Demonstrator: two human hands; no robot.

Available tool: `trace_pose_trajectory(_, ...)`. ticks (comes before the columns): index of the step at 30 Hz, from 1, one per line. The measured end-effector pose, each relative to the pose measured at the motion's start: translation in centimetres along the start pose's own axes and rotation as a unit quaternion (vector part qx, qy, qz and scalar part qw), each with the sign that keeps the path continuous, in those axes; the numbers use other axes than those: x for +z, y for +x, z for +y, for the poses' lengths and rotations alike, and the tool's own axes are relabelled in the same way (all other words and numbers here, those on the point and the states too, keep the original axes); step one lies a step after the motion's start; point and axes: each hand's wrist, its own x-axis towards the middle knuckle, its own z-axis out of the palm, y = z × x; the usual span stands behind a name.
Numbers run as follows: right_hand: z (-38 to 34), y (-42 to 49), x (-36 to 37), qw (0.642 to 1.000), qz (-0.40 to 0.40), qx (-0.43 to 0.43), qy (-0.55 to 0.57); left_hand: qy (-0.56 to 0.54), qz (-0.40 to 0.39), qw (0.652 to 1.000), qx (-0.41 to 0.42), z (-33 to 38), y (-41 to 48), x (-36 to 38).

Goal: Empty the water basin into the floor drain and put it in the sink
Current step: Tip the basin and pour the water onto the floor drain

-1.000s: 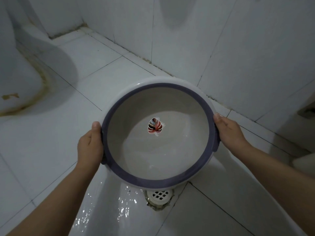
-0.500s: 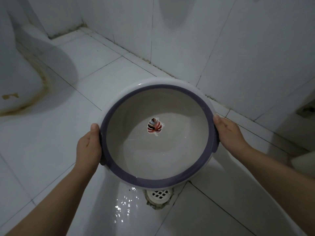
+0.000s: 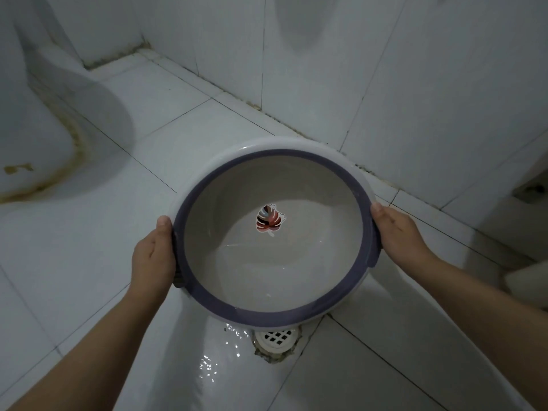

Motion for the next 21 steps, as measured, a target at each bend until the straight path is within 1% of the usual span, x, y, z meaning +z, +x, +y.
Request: trace_pose_trajectory(21,0.0,-1.6,-0.4,1.0,-0.009,-0.017,0.025,0.019,-0.01,0.999,0.033,0.3,-0.8,-0.5)
